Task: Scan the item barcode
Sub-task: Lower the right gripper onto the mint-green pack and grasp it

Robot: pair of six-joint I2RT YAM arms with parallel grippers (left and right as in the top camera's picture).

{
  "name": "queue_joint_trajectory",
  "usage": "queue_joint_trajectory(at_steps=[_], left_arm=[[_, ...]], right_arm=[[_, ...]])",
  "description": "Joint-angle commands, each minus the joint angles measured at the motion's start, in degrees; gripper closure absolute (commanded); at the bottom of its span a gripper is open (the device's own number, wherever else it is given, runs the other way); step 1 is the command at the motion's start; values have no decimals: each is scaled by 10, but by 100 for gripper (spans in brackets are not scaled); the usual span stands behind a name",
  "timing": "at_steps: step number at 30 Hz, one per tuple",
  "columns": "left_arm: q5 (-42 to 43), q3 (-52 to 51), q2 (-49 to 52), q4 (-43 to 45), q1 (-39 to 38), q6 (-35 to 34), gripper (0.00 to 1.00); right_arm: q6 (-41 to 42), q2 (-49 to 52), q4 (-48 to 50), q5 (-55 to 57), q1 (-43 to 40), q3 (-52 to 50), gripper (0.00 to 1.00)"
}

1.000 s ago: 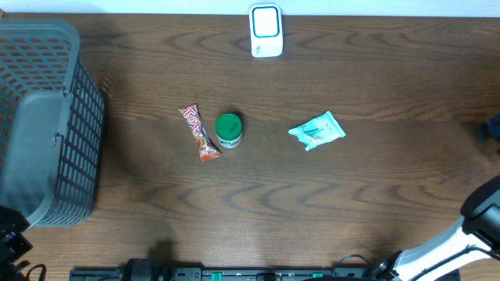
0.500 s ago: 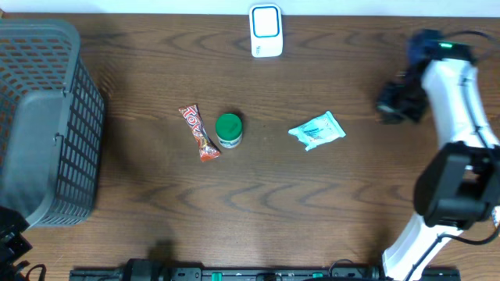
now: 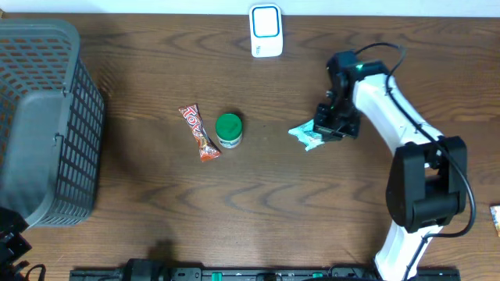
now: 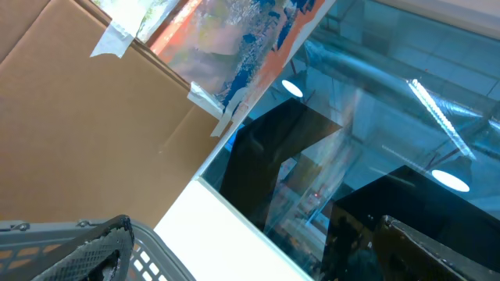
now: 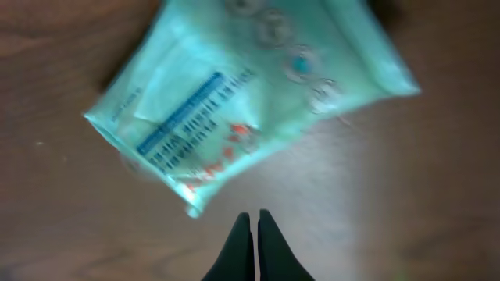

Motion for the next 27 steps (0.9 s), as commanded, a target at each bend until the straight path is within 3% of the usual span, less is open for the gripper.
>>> queue_joint_trajectory(at_steps=[1, 20, 27], left_arm=[[-1, -3, -1, 2, 2, -5, 2], [-1, -3, -1, 2, 2, -5, 2], [-1, -3, -1, 2, 2, -5, 2]], right_arm=[[11, -11, 46, -19, 14, -30, 99], [50, 34, 175, 10, 70, -78, 99], [41, 24, 143, 10, 72, -46, 99]])
